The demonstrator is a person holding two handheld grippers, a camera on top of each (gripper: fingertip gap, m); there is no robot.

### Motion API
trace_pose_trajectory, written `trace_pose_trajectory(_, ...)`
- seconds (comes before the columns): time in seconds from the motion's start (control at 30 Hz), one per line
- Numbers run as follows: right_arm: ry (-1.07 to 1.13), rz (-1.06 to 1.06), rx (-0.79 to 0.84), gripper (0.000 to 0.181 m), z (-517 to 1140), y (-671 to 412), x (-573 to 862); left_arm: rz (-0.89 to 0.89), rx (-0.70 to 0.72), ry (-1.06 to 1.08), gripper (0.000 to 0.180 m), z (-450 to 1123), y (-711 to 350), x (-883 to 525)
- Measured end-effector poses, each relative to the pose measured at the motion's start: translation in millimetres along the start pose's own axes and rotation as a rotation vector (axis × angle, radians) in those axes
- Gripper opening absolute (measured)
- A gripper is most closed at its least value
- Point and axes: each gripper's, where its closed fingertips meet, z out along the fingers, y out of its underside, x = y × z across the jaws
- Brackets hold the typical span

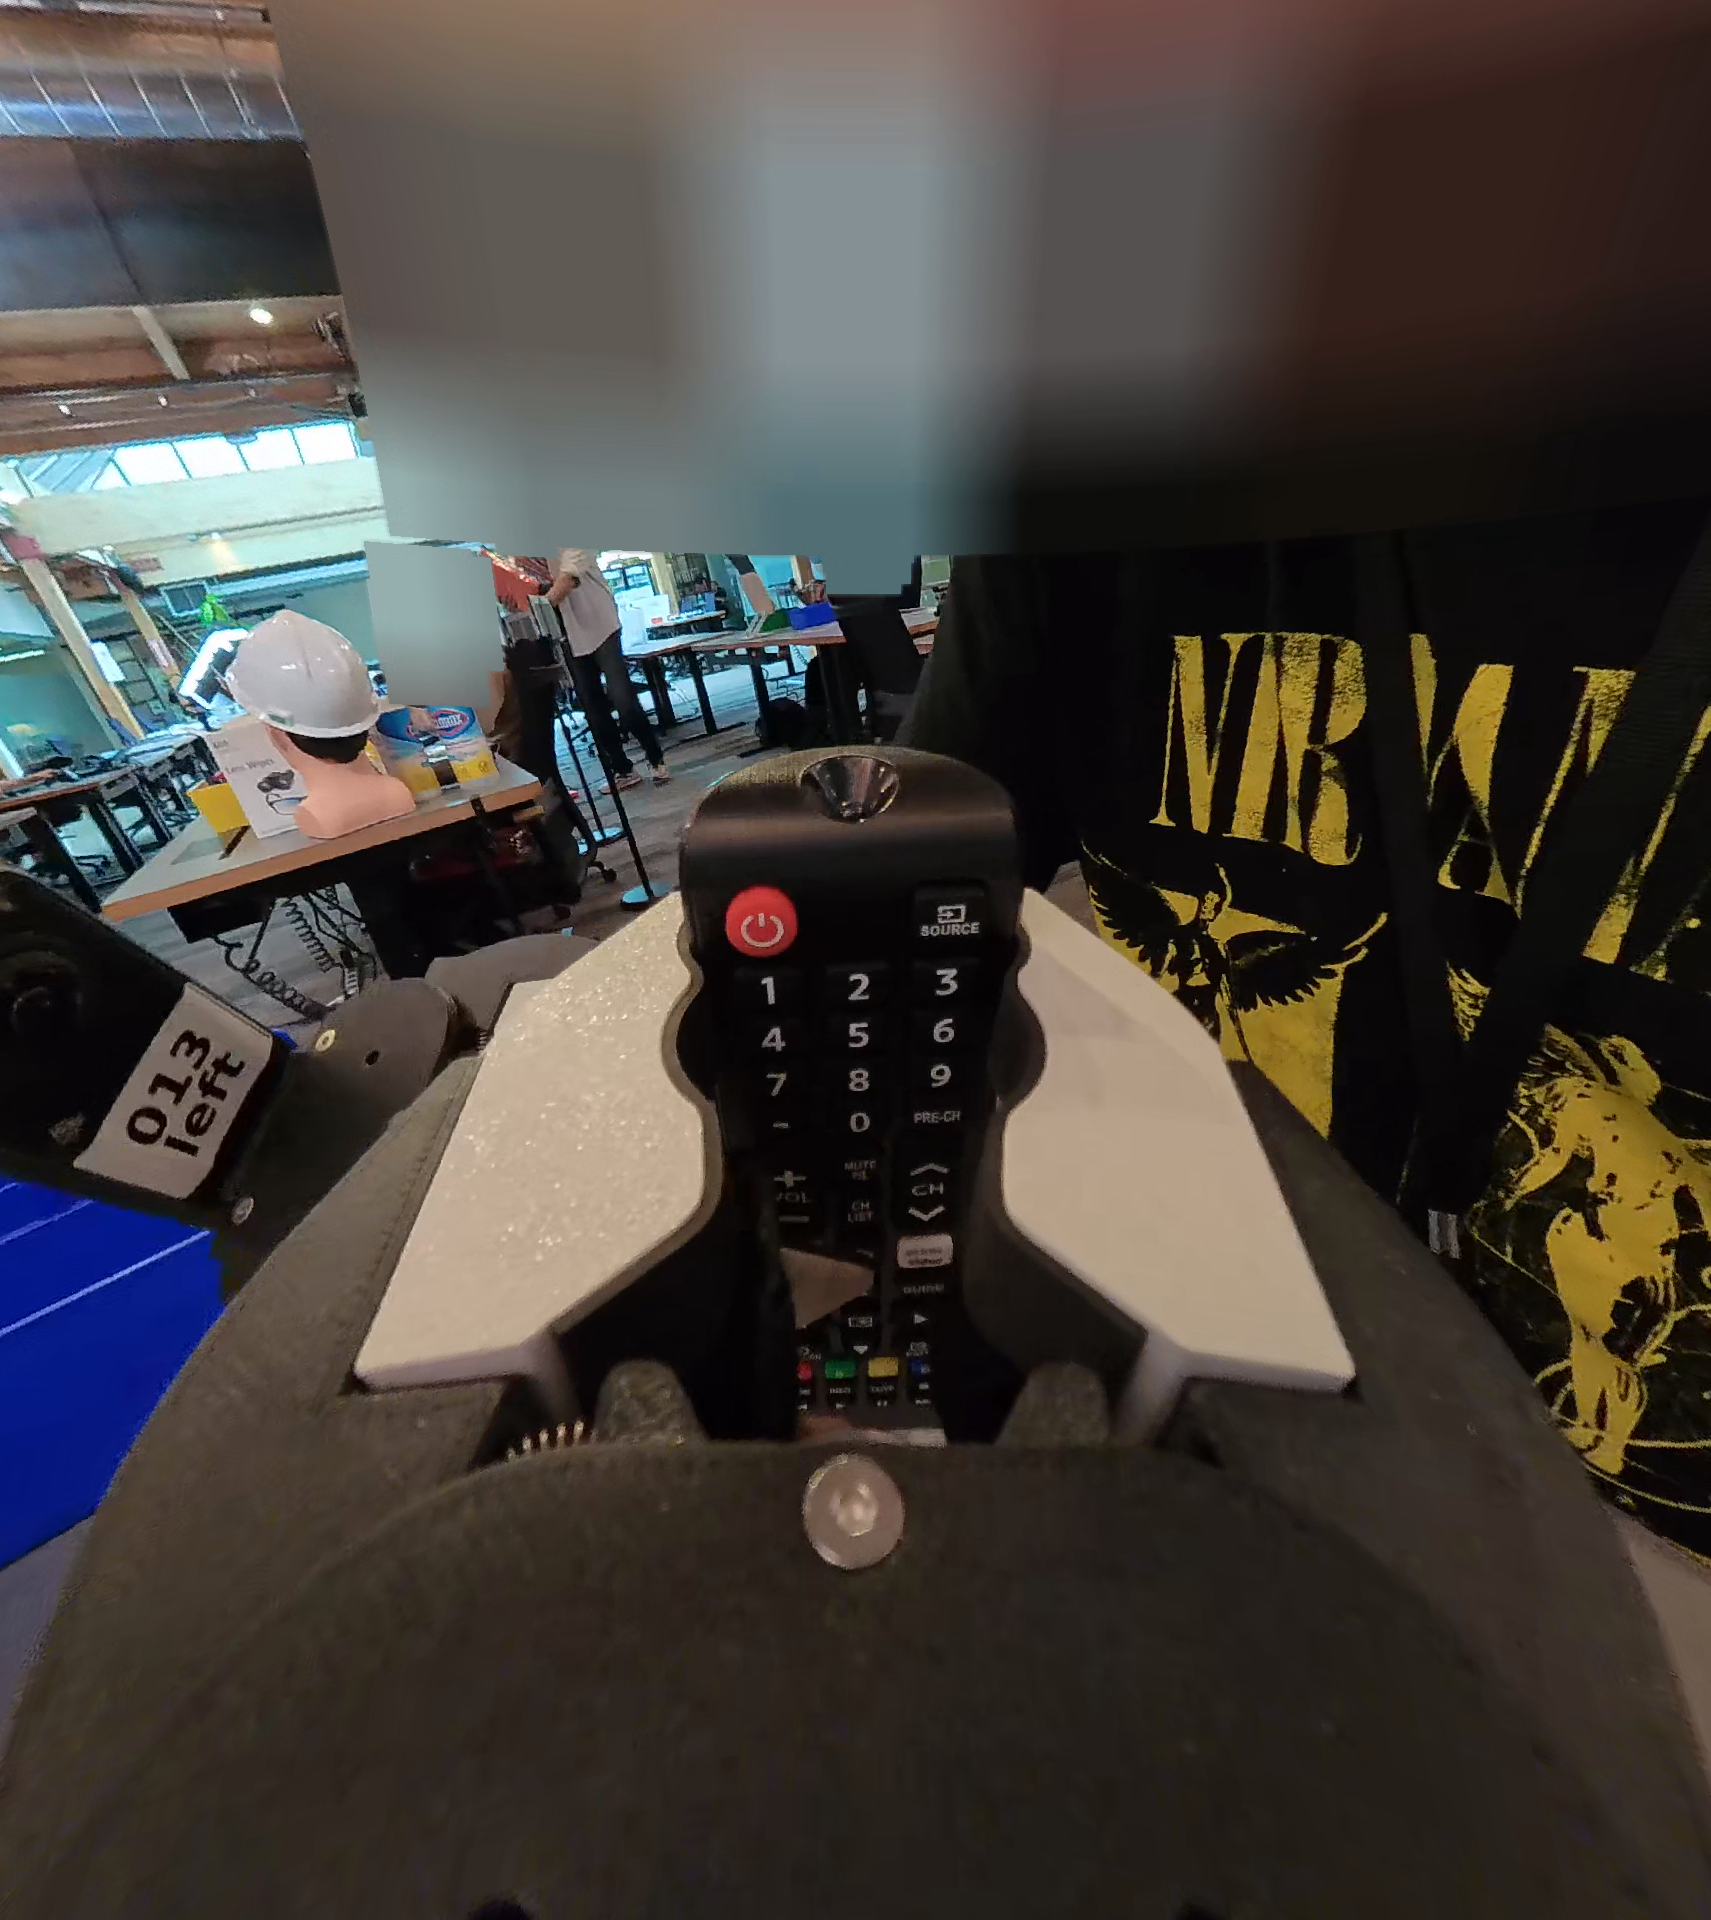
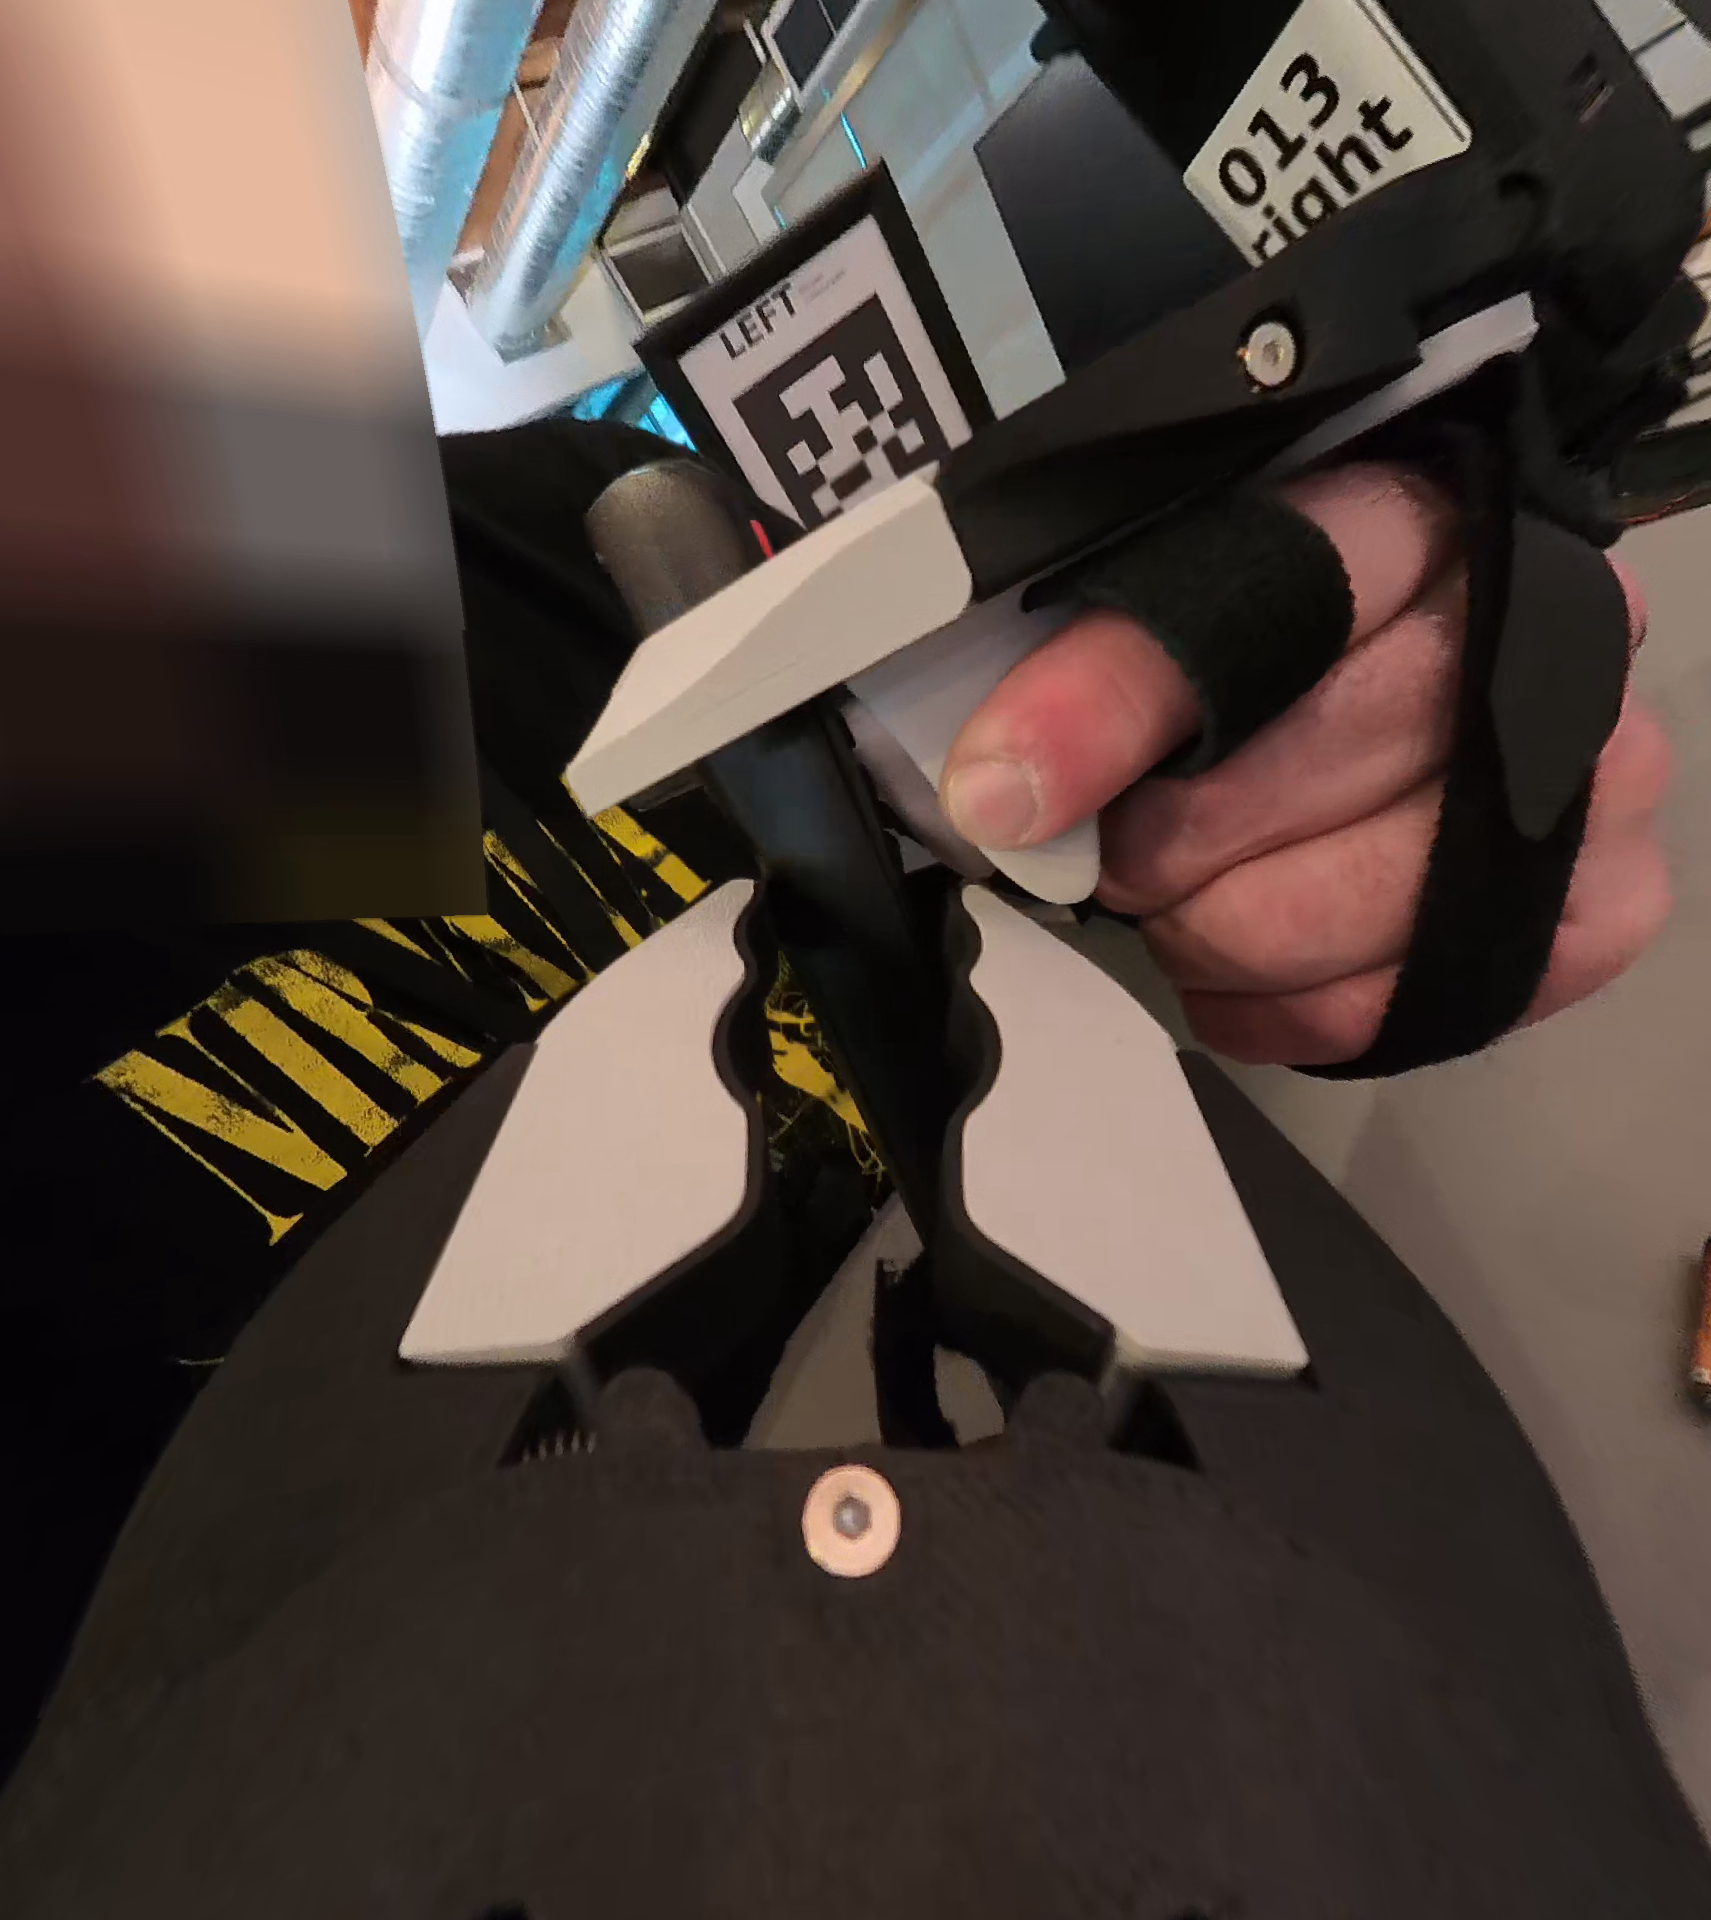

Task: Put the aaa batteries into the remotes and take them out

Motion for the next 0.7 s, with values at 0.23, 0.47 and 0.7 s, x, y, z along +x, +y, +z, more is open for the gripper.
trace_pose_trajectory(0.23,-0.014,-0.039,-0.082,0.032,-4,8,1,-0.011,-0.021,0.007,0.050,4,7,-1)
trace_pose_trajectory(0.47,0.199,-0.192,0.042,0.034,-15,-24,9,-0.021,0.102,-0.114,0.051,-14,-12,-22)
trace_pose_trajectory(0.7,0.779,-0.584,-0.021,0.050,-34,-35,6,-0.113,0.295,-0.285,0.051,-38,-32,-52)
